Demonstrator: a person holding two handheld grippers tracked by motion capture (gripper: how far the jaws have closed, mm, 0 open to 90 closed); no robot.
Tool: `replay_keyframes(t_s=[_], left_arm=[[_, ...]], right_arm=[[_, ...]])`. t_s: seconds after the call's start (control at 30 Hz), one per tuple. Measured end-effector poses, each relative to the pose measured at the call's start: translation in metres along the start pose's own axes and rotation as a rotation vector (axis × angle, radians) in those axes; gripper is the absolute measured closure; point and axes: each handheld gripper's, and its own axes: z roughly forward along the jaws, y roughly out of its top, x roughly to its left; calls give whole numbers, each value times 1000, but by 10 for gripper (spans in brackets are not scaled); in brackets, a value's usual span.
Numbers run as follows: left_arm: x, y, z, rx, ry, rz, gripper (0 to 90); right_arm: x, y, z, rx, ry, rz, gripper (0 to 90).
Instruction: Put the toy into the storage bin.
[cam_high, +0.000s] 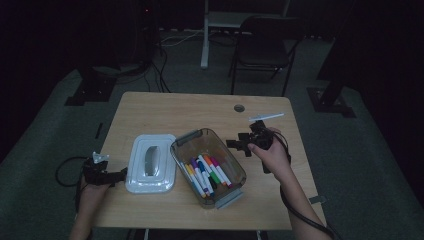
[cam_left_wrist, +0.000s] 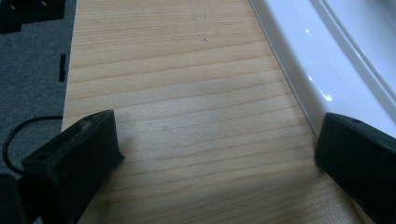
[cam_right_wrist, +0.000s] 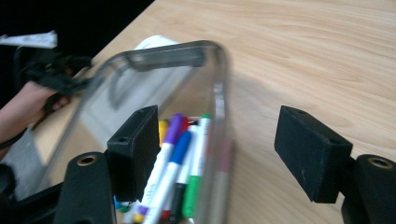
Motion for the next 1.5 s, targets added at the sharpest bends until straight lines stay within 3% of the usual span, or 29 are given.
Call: replay_keyframes(t_s=[0.1, 0.13, 0.27, 0.37, 0.63, 0.73, 0.77, 0.87, 0.9, 1.1, 1.3, 1.5], left_arm=[[0, 0, 0, 1, 0, 0, 4], [0, 0, 0, 2, 0, 1, 5], [0, 0, 0, 2, 0, 1, 5], [0, 0, 0, 2, 0, 1, 4], [0, 0, 0, 2, 0, 1, 5], [0, 0, 0, 2, 0, 1, 4], [0, 0, 0, 2, 0, 1, 4], [0, 0, 0, 2, 0, 1, 4], [0, 0, 0, 2, 0, 1, 4], [0, 0, 0, 2, 0, 1, 4], [0, 0, 0, 2, 0, 1, 4], [0, 0, 0, 2, 0, 1, 4]], right_arm=[[-10, -5, -1, 0, -21, 12, 309], [-19, -11, -1, -5, -42, 32, 309], [-37, -24, 0, 4, -131, 62, 320], [-49, -36, 1, -7, -141, 94, 307], [-74, -70, 10, 3, -247, 125, 310], [-76, -74, 11, 5, -254, 130, 310], [-79, -84, 15, 13, -301, 110, 310], [-83, -94, 18, -18, -350, 99, 308], [-84, -100, 22, -38, -387, 82, 308], [-84, -112, 29, -52, -411, 73, 309], [-79, -124, 43, -33, -460, 17, 309], [-78, -131, 49, -51, -465, -1, 309]])
